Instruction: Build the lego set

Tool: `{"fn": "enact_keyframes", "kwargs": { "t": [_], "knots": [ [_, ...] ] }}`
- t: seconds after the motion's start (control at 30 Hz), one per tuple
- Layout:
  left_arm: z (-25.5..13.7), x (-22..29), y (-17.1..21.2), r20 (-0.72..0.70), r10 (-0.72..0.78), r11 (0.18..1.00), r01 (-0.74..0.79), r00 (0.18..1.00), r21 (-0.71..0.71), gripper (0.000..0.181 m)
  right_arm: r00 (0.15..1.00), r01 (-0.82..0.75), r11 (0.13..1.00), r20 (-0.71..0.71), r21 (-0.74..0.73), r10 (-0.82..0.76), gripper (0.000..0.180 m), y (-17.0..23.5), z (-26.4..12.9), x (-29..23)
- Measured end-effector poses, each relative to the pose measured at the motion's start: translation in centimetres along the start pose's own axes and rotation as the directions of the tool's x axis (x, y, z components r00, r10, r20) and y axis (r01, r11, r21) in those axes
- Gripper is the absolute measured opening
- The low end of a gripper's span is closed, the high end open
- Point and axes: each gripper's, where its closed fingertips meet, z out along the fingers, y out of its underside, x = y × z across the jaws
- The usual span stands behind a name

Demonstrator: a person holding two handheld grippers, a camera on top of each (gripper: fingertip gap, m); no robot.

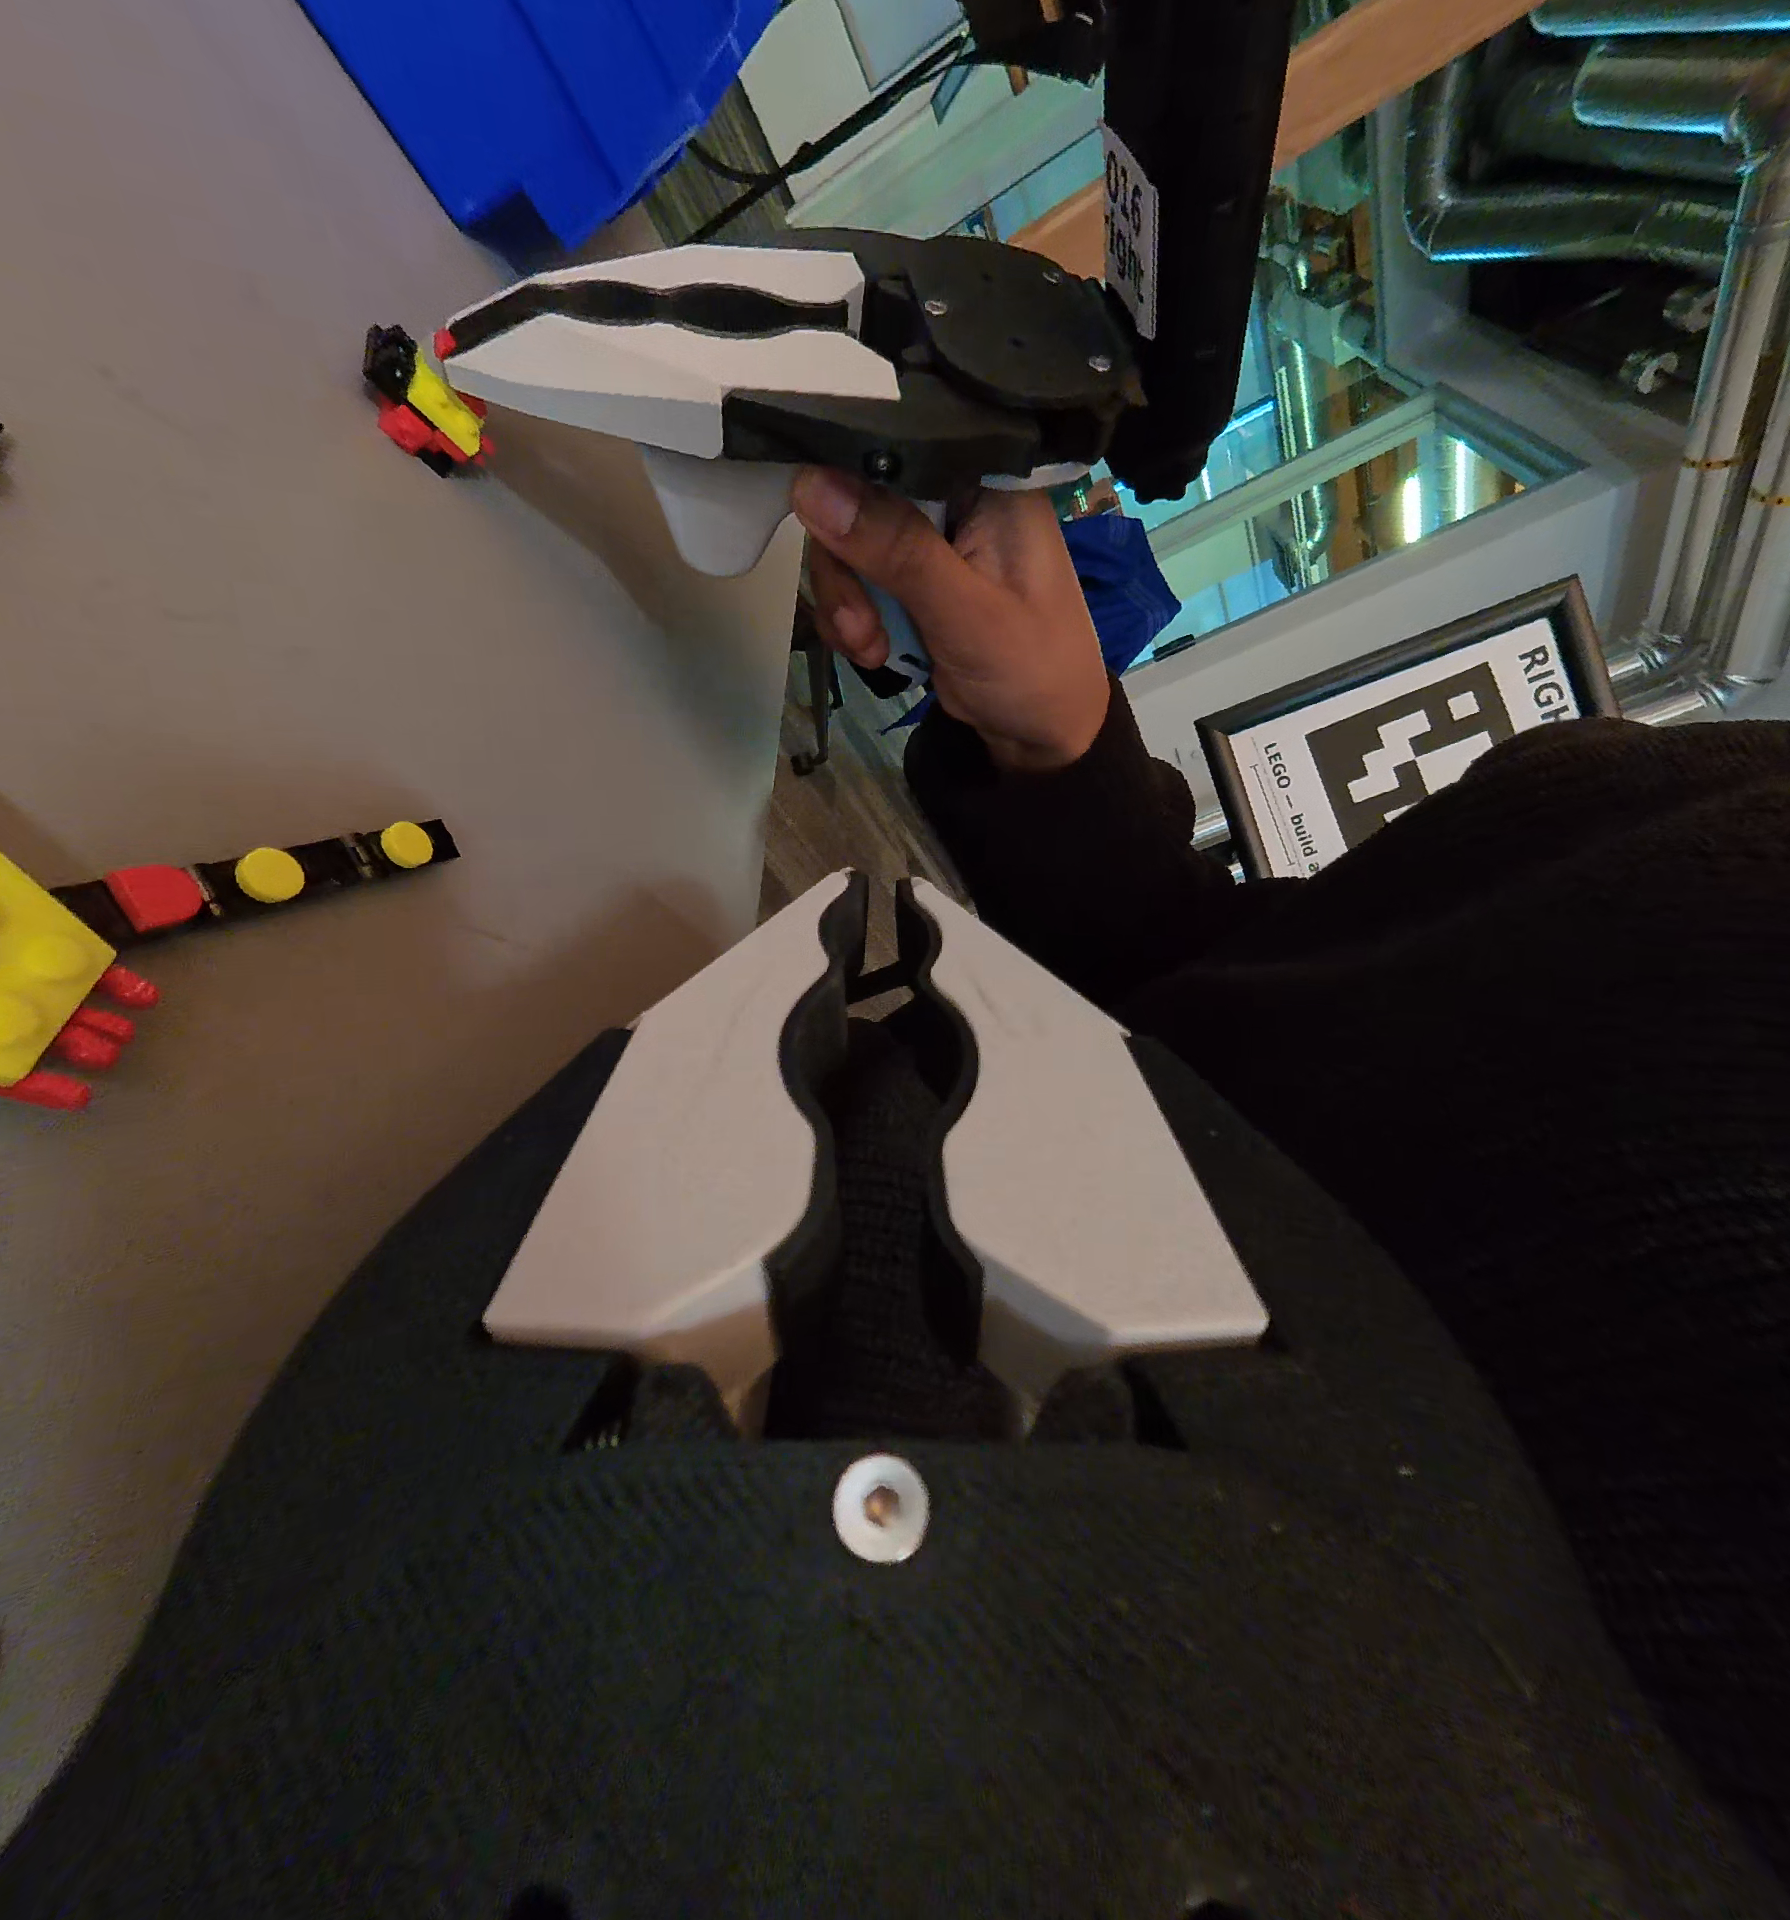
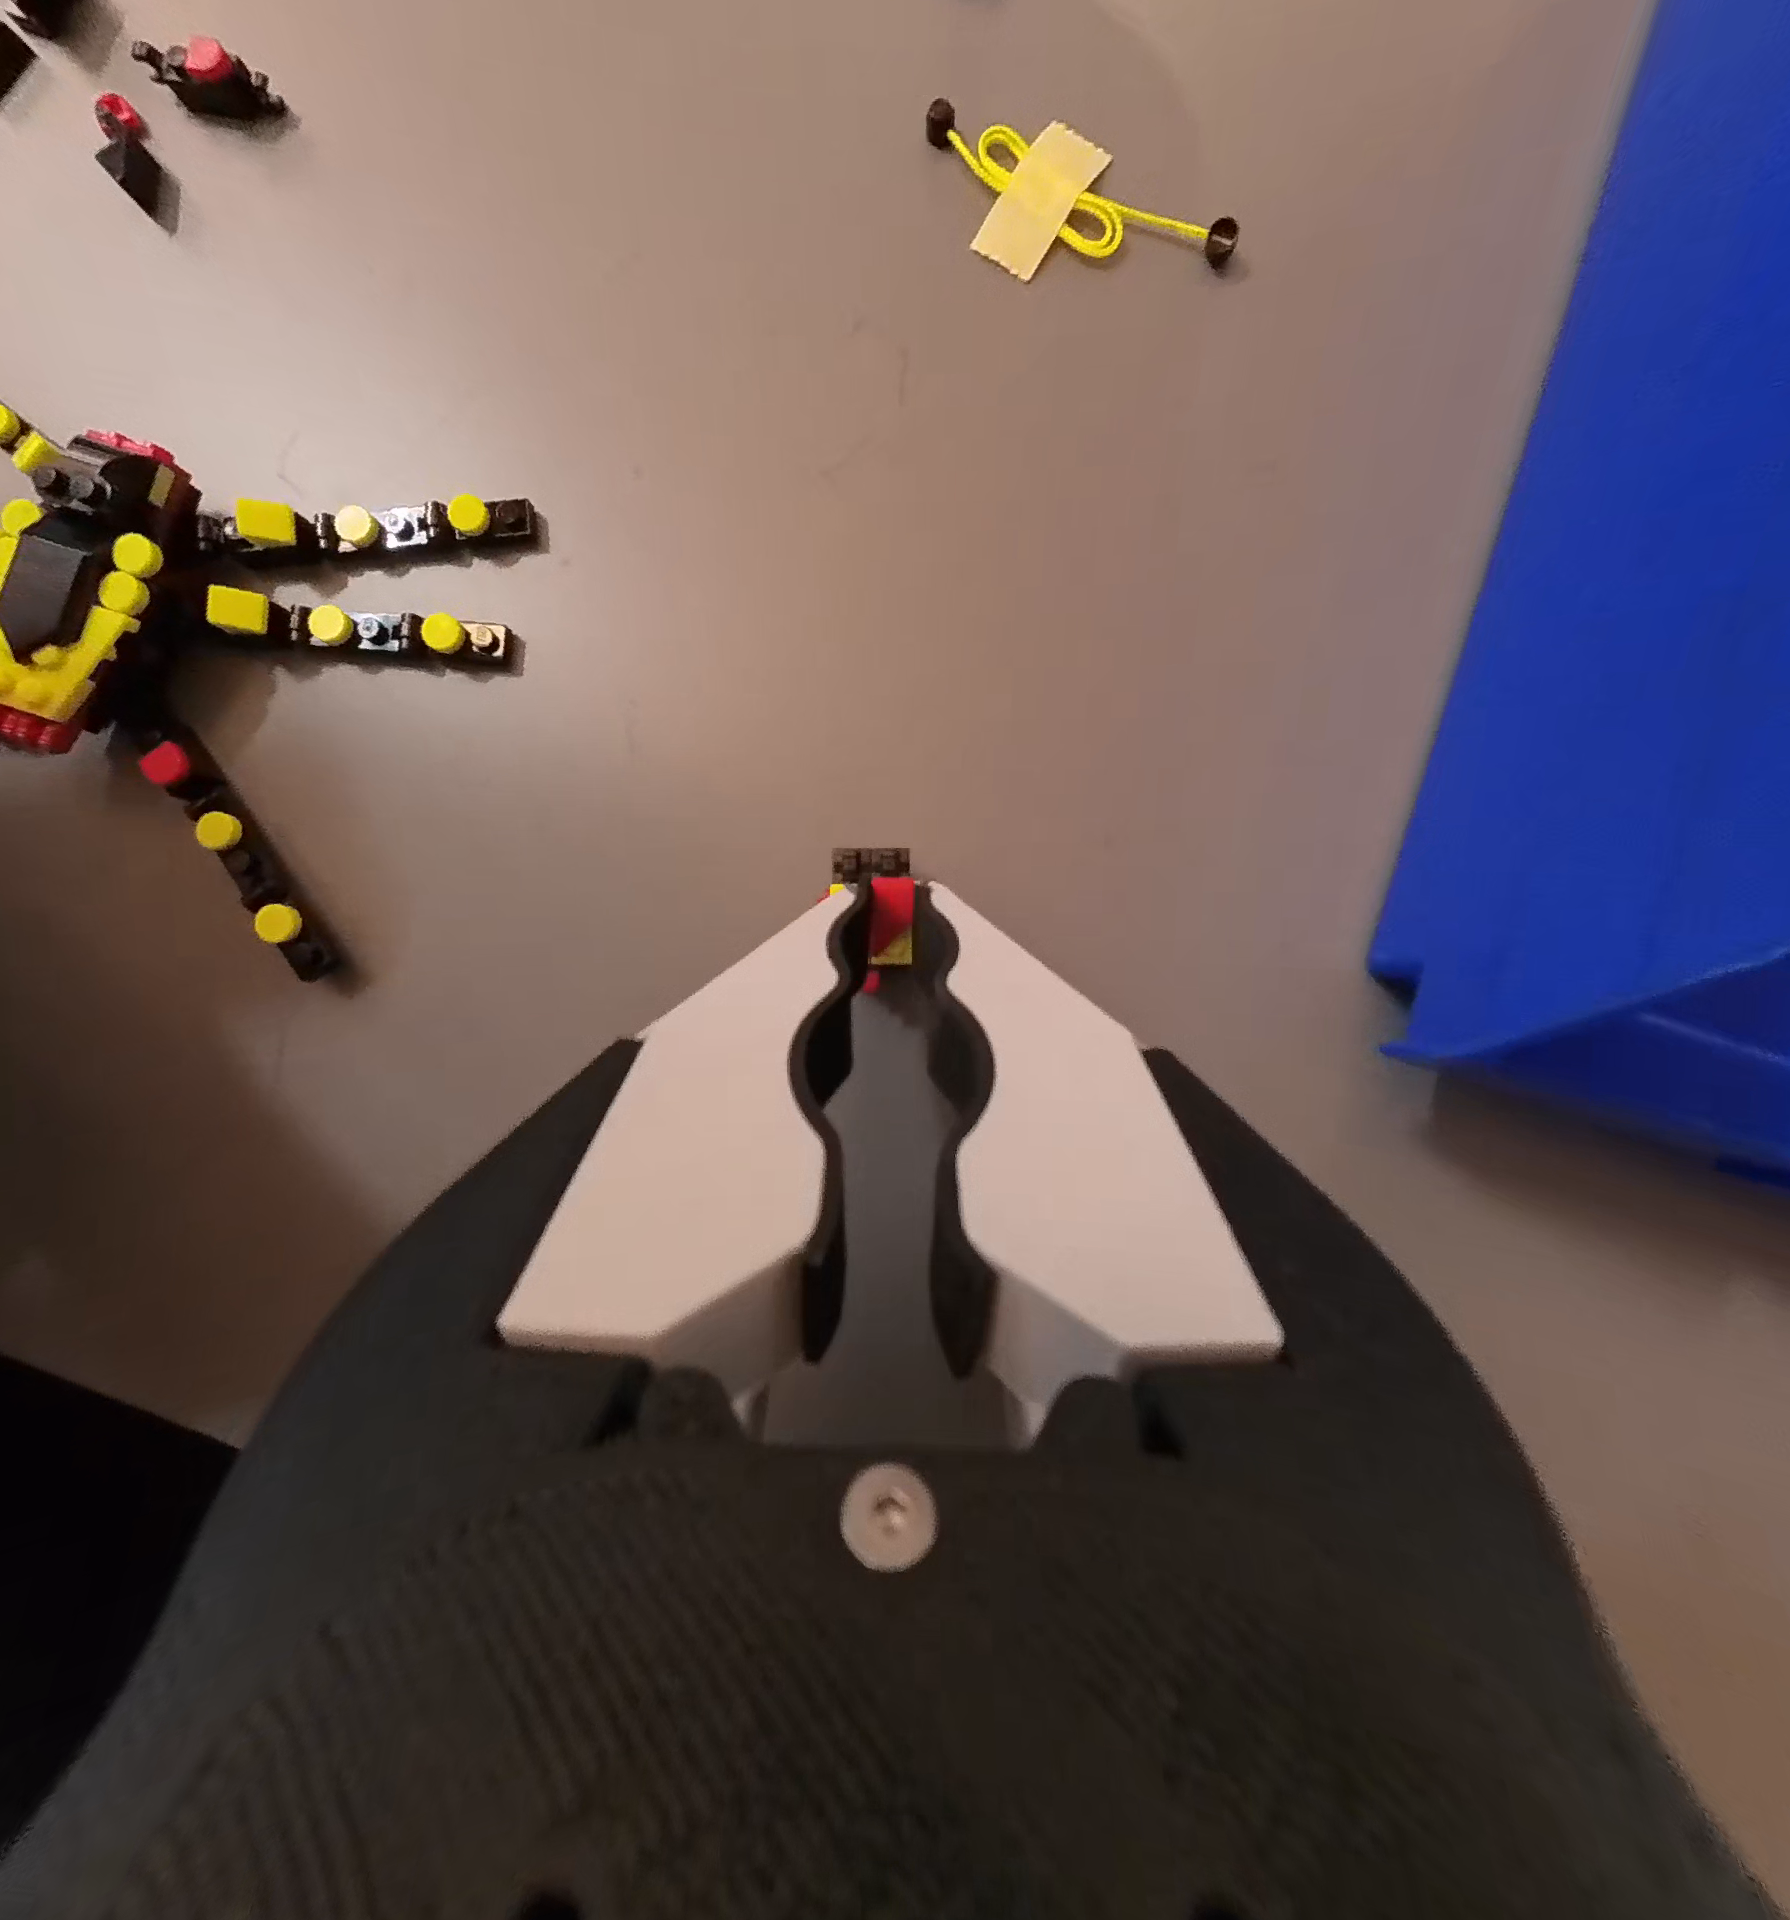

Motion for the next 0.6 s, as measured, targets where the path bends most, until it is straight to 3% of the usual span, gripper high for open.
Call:
{"fn": "enact_keyframes", "kwargs": {
  "t": [0.37, 0.6],
  "knots": [
    [-0.03, -0.24, -0.16, 0.005, -0.007, 1.000, 0.007, 1.000, 0.004, 0.003, 0.999, -0.005, 1.000, 0.038, -0.004, 0.006, 0.006, 0.32, -0.07, -0.10],
    [-0.04, -0.32, -0.18, 0.006, -0.010, 1.000, 0.010, 1.000, 0.003, 0.003, 0.997, 0.076, 0.997, -0.018, -0.021, -0.076, 0.007, 0.46, -0.06, -0.20]
  ]
}}
